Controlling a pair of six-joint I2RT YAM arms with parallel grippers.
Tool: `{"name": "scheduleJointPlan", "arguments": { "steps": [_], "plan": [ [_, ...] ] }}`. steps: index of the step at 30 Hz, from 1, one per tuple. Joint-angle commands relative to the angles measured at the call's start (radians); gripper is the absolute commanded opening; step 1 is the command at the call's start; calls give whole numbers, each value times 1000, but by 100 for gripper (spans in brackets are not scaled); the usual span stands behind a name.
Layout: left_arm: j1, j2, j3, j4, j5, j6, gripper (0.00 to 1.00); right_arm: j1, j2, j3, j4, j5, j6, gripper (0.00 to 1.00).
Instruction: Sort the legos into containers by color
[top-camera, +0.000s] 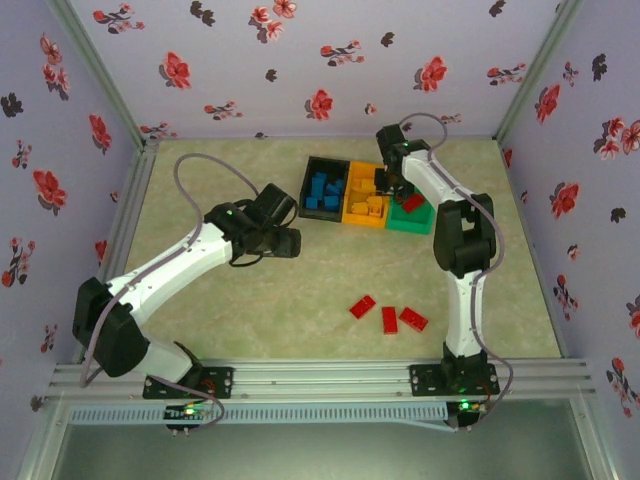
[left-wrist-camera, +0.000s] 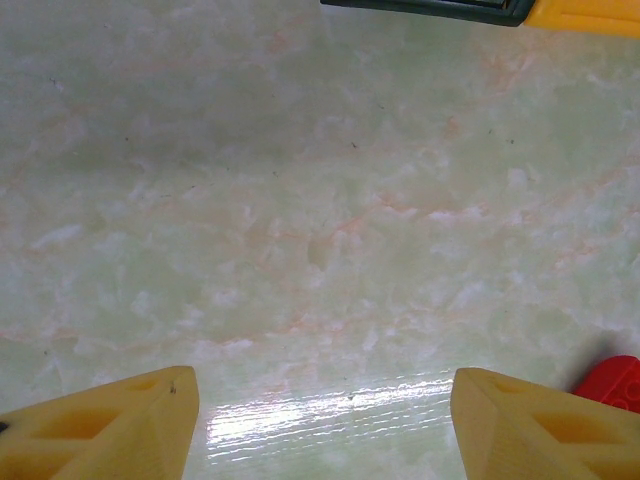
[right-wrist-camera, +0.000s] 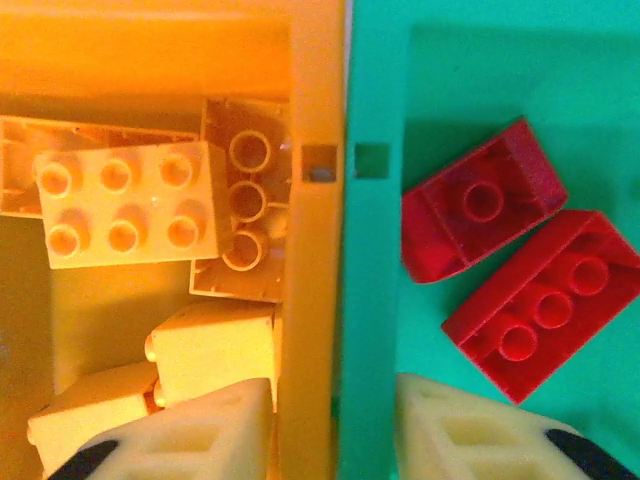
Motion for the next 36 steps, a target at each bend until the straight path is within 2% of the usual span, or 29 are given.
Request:
{"name": "scheduleJointPlan", "arguments": {
  "steps": [1, 8, 14, 24, 28, 31, 33, 36],
  "plan": [
    [-6, -6, 8, -24, -24, 12, 68, -6, 7, -30, 24, -66, -25, 31],
    [-6, -11, 9, -28, -28, 12, 68, 22, -22, -66, 47, -115, -50, 19],
    [-7, -14, 8, -38, -35, 12, 68, 79, -48, -91, 61, -112, -19, 17],
    [-6, -24, -5, -42, -41, 10, 68, 215, -72, -106, 88, -78, 119, 17],
    [-6, -30, -16, -42, -41, 7, 68, 228, -55, -85, 87, -70, 148, 17],
    [-6, -38, -20, -42, -40, 9, 68, 227, -64, -78, 83, -66, 142, 23],
    [-6, -43, -25, -42, -40, 10, 68, 227, -85, -82, 79, -63, 128, 35],
    [-12, -50, -33, -31, -38, 22, 68, 220, -133, -82, 59, -52, 108, 47]
  ]
}}
